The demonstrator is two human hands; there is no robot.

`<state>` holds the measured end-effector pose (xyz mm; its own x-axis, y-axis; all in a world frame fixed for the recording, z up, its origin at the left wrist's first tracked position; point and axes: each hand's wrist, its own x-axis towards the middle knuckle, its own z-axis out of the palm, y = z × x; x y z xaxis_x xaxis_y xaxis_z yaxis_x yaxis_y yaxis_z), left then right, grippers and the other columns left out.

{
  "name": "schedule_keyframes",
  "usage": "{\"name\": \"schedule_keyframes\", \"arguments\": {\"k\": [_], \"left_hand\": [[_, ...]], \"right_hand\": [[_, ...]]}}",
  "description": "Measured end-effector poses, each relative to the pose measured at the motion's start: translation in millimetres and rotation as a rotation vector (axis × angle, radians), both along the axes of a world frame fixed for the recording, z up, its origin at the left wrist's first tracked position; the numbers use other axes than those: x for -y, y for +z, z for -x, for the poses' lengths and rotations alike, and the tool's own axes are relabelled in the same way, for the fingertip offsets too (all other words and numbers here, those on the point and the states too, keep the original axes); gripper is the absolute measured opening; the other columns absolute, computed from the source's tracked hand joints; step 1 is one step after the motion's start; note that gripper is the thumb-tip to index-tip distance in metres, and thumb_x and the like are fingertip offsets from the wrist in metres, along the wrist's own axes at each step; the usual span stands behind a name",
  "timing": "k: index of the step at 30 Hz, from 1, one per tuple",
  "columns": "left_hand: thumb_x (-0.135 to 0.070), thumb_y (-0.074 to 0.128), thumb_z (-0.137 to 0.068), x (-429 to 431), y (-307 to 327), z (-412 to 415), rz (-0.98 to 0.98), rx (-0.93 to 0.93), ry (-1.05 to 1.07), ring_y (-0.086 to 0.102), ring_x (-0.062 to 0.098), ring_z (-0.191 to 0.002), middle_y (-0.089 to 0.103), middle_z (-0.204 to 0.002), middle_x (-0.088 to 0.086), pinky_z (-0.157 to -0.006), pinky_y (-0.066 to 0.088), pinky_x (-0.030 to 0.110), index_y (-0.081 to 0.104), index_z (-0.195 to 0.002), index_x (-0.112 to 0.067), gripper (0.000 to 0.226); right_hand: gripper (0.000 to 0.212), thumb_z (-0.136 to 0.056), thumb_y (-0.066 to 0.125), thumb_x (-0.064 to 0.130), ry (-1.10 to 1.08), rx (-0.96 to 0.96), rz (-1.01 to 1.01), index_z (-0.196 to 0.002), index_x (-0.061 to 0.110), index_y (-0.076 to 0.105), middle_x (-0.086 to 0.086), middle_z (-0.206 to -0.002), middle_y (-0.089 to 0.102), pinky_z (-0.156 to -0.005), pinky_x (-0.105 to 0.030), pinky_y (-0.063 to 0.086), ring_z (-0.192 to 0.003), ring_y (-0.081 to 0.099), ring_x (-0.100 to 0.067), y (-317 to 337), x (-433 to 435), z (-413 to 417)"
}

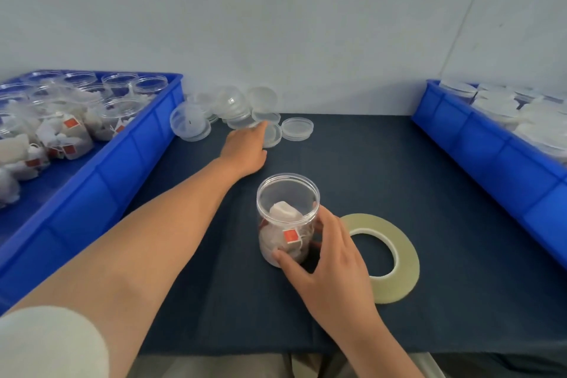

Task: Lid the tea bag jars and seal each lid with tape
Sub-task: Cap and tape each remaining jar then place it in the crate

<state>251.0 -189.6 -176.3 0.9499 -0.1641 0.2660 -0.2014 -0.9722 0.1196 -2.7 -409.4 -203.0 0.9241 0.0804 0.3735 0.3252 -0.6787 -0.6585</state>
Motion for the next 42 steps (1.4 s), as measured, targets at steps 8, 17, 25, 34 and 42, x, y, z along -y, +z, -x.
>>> {"name": "schedule_keyframes", "arguments": {"k": [8,17,25,34,42], "left_hand": [[-0.041,0.062,-0.091,-8.3,-1.8,52.1,0.085,-0.187,-0.063,0.060,0.023,-0.085,0.063,-0.087,-0.013,-0.062,0.036,0.031,0.059,-0.097,-0.029,0.014],[-0.061,0.048,-0.103,-50.1,12.7,160.9,1.070,-0.144,0.135,0.067,0.010,-0.091,0.060,-0.095,-0.006,-0.066,0.063,0.041,0.061,-0.124,-0.048,0.028],[-0.056,0.052,-0.104,-58.0,-16.3,216.9,0.261,0.161,0.369,0.066,0.022,-0.094,0.067,-0.100,-0.006,-0.063,0.048,0.034,0.074,-0.108,-0.032,0.033],[-0.072,0.063,-0.091,-32.1,-18.6,226.1,0.341,-0.034,0.069,0.050,0.014,-0.140,0.058,-0.148,-0.010,-0.112,0.043,0.035,0.056,-0.148,-0.029,0.071],[-0.075,0.052,-0.094,16.4,81.7,246.9,0.635,-0.062,-0.271,0.046,-0.018,-0.131,0.053,-0.137,-0.039,-0.094,0.044,0.012,0.052,-0.141,-0.059,0.049]], "right_hand": [[0.084,-0.082,0.066,0.073,0.001,0.005,0.004,-0.152,0.036,0.038,0.032,-0.133,0.047,-0.088,-0.005,0.037,-0.116,0.051,0.006,1.7,0.1,0.5],[0.082,-0.077,0.061,0.081,0.003,-0.013,0.008,-0.144,0.043,0.033,0.034,-0.126,0.040,-0.081,-0.009,0.036,-0.108,0.045,0.008,4.0,-0.2,0.8],[0.087,-0.081,0.063,0.081,-0.024,-0.055,0.031,-0.150,0.039,0.030,0.022,-0.145,0.051,-0.094,-0.023,0.048,-0.124,0.058,-0.006,4.4,-1.5,0.9],[0.085,-0.074,0.067,0.081,-0.009,-0.025,0.002,-0.143,0.038,0.041,0.027,-0.127,0.055,-0.088,-0.019,0.049,-0.111,0.057,0.000,5.0,-1.0,2.1],[0.060,-0.073,0.063,0.087,0.041,0.033,-0.013,-0.113,0.050,0.037,0.031,-0.100,0.057,-0.061,-0.011,0.040,-0.095,0.059,0.007,8.6,-4.7,9.1]]}}
